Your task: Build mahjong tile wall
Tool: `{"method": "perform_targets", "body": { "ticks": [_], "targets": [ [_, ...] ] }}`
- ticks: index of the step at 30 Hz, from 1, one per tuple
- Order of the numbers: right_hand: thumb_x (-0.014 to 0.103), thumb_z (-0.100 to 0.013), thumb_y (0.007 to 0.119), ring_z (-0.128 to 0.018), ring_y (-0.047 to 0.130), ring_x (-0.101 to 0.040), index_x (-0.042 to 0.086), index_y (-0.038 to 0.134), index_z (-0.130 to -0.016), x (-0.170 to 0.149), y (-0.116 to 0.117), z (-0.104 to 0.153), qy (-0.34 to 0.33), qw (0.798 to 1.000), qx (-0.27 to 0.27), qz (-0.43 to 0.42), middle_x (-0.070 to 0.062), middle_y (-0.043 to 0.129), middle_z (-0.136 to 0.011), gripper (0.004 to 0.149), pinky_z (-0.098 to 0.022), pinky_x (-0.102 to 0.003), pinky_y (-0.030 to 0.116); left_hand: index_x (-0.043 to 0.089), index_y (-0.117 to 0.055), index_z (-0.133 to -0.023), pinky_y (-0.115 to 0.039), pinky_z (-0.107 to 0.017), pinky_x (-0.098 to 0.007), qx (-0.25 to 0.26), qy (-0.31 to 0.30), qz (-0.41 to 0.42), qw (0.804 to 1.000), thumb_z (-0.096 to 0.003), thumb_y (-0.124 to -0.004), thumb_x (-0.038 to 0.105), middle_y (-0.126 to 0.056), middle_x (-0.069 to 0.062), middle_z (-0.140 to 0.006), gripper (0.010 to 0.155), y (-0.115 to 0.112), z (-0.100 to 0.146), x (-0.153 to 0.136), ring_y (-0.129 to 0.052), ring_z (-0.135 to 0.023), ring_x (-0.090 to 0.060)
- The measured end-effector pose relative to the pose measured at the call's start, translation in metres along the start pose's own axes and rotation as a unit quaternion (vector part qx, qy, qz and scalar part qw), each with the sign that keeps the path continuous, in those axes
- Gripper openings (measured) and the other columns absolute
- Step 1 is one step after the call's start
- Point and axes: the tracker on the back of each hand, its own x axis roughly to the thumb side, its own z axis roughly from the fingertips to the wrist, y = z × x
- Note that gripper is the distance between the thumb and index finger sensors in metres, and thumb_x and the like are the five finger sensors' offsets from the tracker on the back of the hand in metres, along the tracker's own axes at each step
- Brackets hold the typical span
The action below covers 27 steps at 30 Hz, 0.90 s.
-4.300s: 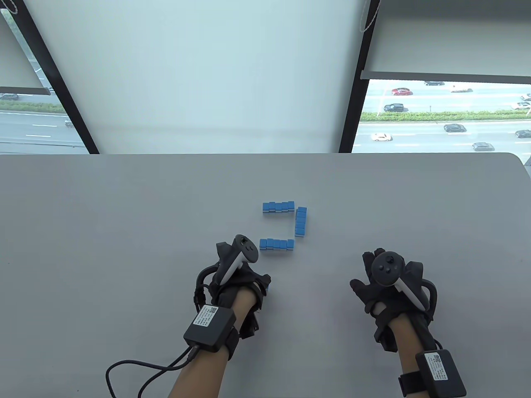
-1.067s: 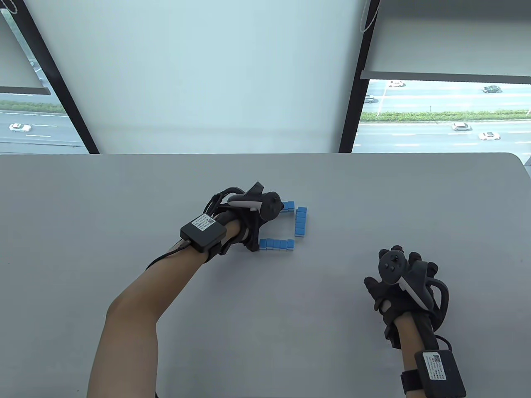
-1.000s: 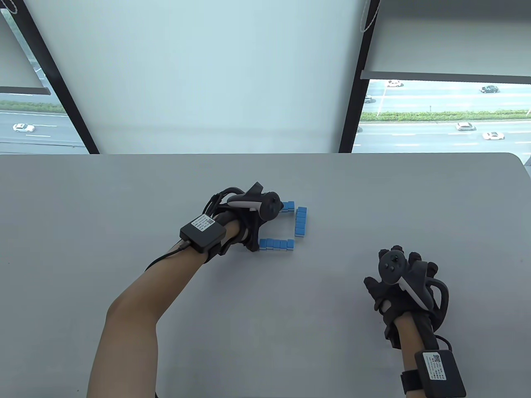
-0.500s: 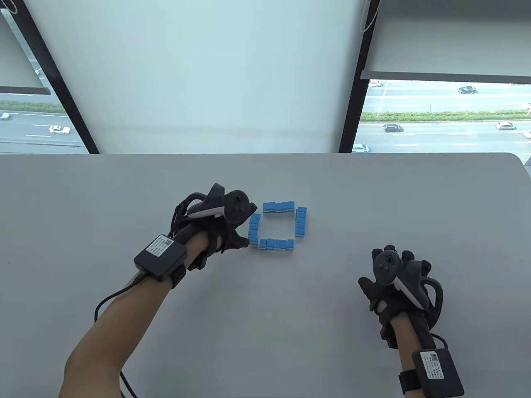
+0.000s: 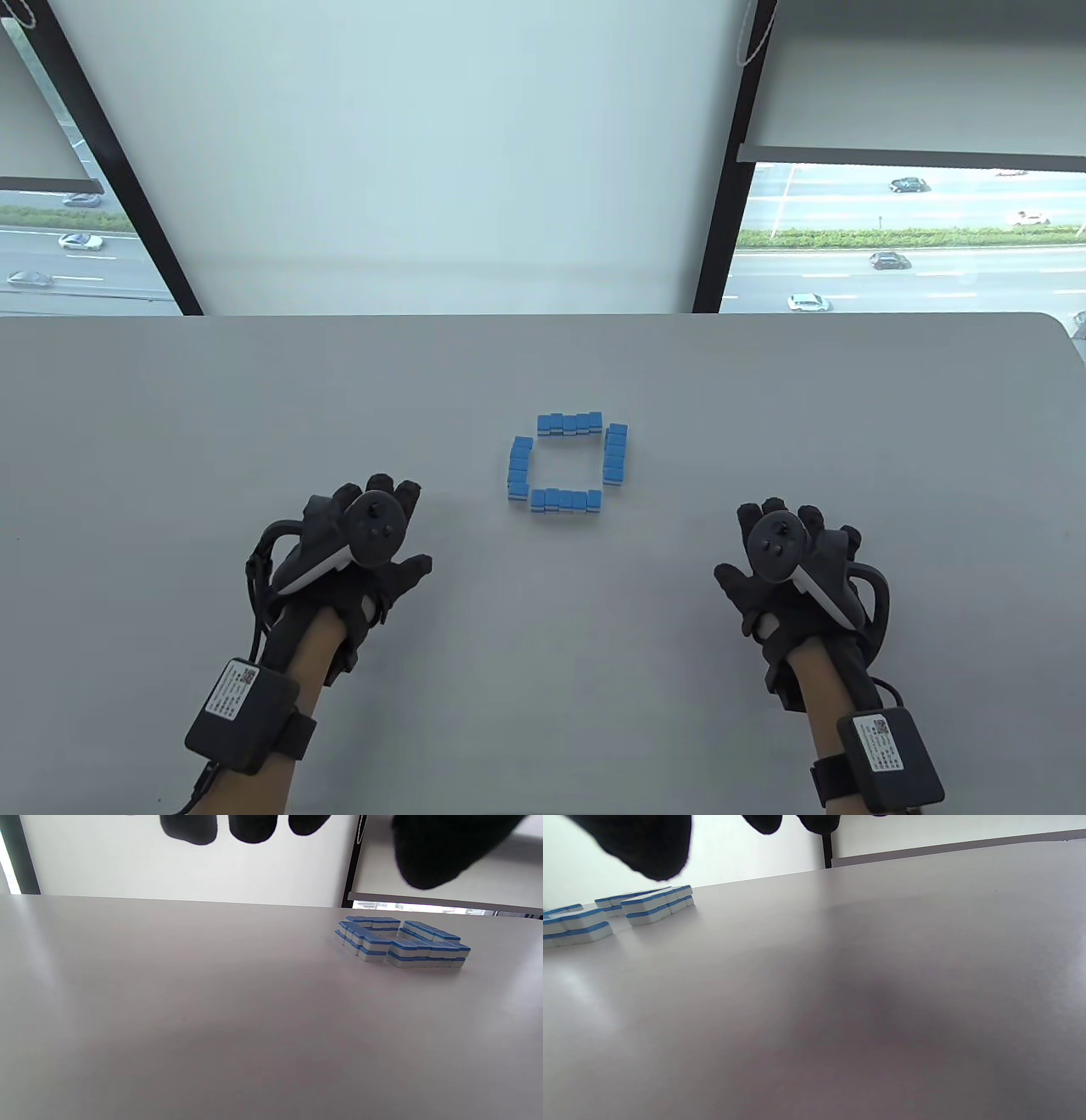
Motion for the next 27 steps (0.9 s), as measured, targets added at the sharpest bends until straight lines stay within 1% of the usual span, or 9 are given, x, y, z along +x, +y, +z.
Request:
{"method": "perform_targets", "body": {
  "ticks": [3,4,6,8,11,15,19,27],
  "targets": [
    [0.066,-0.042,0.072,-0.111,0.023,-0.035,0.041,0.035,-0.108,-0.002,0.002,-0.002,0.006,1.000,0.004,-0.003,0.012,0.029,-0.119,0.079,-0.073,-0.065,0.014,0.033,-0.036,-0.111,-0.041,-0.072,-0.071,0.011,0.028,0.005,1.000,-0.0410,-0.069,0.068,-0.038,-0.002,-0.119,0.085,-0.009,0.008,-0.013,-0.041,-0.108,-0.045],
    [0.066,-0.042,0.072,-0.111,0.022,-0.035,0.042,0.035,-0.107,-0.003,0.003,-0.003,0.009,1.000,0.006,-0.003,0.012,0.029,-0.119,0.079,-0.073,-0.065,0.013,0.033,-0.036,-0.111,-0.040,-0.072,-0.072,0.017,0.042,0.019,0.999,-0.0405,-0.068,0.069,-0.037,-0.003,-0.119,0.085,-0.014,0.010,-0.018,-0.041,-0.108,-0.045],
    [0.067,-0.042,0.071,-0.111,0.021,-0.034,0.042,0.034,-0.107,-0.004,0.004,-0.003,0.012,1.000,0.007,-0.002,0.012,0.028,-0.119,0.079,-0.073,-0.065,0.013,0.034,-0.034,-0.111,-0.039,-0.072,-0.072,0.021,0.049,0.038,0.998,-0.0405,-0.068,0.069,-0.035,-0.003,-0.120,0.086,-0.020,0.012,-0.023,-0.038,-0.108,-0.046],
    [0.067,-0.042,0.070,-0.111,0.019,-0.032,0.043,0.032,-0.107,-0.005,0.004,-0.004,0.016,1.000,0.005,-0.001,0.013,0.026,-0.119,0.080,-0.072,-0.065,0.012,0.034,-0.033,-0.111,-0.036,-0.071,-0.073,0.030,0.051,0.059,0.997,-0.0403,-0.068,0.069,-0.034,-0.003,-0.120,0.086,-0.031,0.012,-0.027,-0.035,-0.108,-0.047],
    [0.069,-0.041,0.069,-0.111,0.017,-0.030,0.044,0.030,-0.107,-0.006,0.004,-0.004,0.020,1.000,0.000,-0.003,0.013,0.025,-0.119,0.081,-0.072,-0.066,0.013,0.034,-0.028,-0.111,-0.032,-0.071,-0.074,-0.001,0.051,0.066,0.996,-0.0402,-0.068,0.069,-0.027,-0.003,-0.119,0.088,-0.043,0.009,-0.031,-0.029,-0.108,-0.047],
    [0.071,-0.041,0.068,-0.110,0.014,-0.031,0.045,0.026,-0.107,-0.009,0.005,-0.004,0.029,1.000,-0.004,0.001,0.014,0.020,-0.118,0.082,-0.071,-0.067,0.013,0.035,-0.028,-0.111,-0.032,-0.071,-0.073,-0.005,0.050,0.051,0.997,-0.0398,-0.068,0.070,-0.025,-0.003,-0.119,0.089,-0.048,0.003,-0.035,-0.028,-0.108,-0.047],
    [0.071,-0.040,0.068,-0.109,0.013,-0.033,0.045,0.025,-0.106,-0.010,0.006,-0.003,0.033,0.999,-0.002,0.006,0.013,0.017,-0.118,0.083,-0.071,-0.067,0.012,0.034,-0.028,-0.111,-0.031,-0.071,-0.074,-0.010,0.052,0.062,0.997,-0.0399,-0.069,0.069,-0.024,-0.003,-0.119,0.089,-0.053,-0.001,-0.039,-0.028,-0.108,-0.047],
    [0.071,-0.040,0.068,-0.109,0.012,-0.034,0.044,0.023,-0.106,-0.010,0.006,-0.003,0.036,0.999,-0.008,0.014,0.012,0.015,-0.118,0.084,-0.071,-0.067,0.011,0.035,-0.029,-0.111,-0.031,-0.070,-0.074,0.003,0.055,0.061,0.997,-0.0400,-0.069,0.069,-0.024,-0.004,-0.119,0.088,-0.050,-0.004,-0.043,-0.028,-0.108,-0.048]
  ]
}}
